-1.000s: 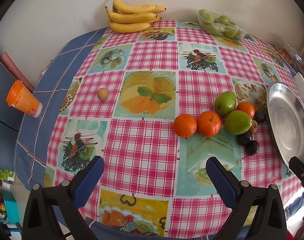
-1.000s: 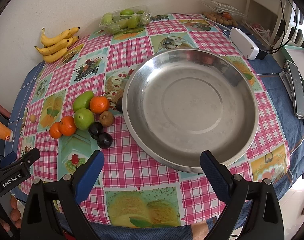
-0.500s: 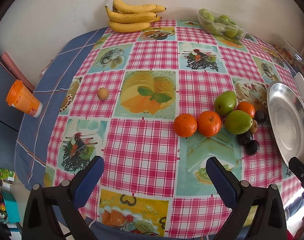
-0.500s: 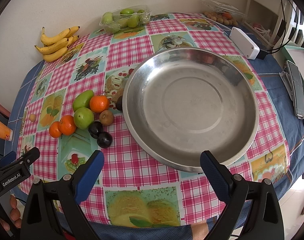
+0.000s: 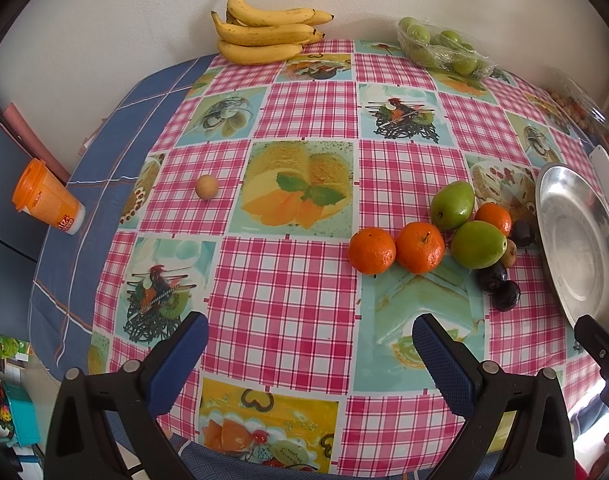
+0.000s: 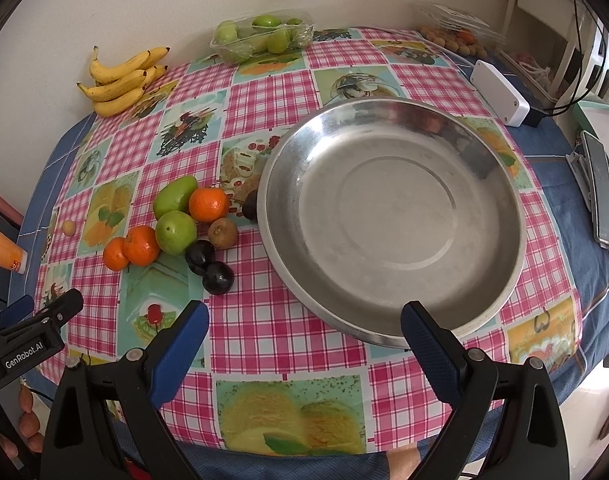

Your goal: Organize fruits

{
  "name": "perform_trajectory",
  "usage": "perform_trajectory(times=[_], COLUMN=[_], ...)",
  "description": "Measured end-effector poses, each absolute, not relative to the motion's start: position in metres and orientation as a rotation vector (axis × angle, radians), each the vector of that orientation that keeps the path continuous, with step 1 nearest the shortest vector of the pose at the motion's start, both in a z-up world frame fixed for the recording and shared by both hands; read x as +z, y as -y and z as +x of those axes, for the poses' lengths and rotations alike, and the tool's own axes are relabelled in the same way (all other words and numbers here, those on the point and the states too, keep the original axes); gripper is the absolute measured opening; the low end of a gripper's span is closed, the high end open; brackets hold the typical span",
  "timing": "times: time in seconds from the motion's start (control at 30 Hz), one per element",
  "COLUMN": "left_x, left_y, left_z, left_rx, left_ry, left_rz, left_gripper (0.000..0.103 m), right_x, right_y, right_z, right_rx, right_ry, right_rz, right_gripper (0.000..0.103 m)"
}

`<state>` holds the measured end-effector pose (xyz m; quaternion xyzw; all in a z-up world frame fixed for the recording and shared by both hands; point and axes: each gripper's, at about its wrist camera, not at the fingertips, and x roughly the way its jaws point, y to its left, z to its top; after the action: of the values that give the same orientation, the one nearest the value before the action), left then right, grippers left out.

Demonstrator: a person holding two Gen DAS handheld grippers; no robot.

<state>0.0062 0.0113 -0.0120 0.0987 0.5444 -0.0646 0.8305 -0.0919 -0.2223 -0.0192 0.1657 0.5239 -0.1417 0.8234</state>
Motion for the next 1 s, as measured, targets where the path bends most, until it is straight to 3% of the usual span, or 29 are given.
perform_trajectory(times=[0.6, 0.67, 0.73, 0.9, 1.0], left_x=[-0.010, -0.011, -0.013, -0.019, -0.024], left_y=[-0.023, -0.022, -0.018, -0.007, -0.003], left_z=[0.040, 0.047, 0.052, 0.063, 0.069], left_rx=[-0.134, -0.158, -0.180, -0.209, -0.221], left_ry=[-1.197, -1.214, -1.225, -1.237, -1.242], left_rz=[0.113, 0.086, 0.069, 0.072, 0.054], left_gripper=[0.103, 0.103, 0.103, 0.103, 0.103], right_x=[-0.023, -0.026, -0.031, -0.045, -0.052], right_y=[0.185, 0.179, 0.177, 0.175, 0.174], right_z=[-0.050, -0.044, -0.037, -0.026, -0.022], right_rx=[-0.116, -0.101, -0.094, -0.086, -0.078], right_ry=[-1.130, -1.144, -1.168, -1.233, -1.263], right_rz=[0.316, 0.307, 0.308, 0.294, 0.292], right_gripper=[0.095, 0.089, 0.073, 0.059, 0.056])
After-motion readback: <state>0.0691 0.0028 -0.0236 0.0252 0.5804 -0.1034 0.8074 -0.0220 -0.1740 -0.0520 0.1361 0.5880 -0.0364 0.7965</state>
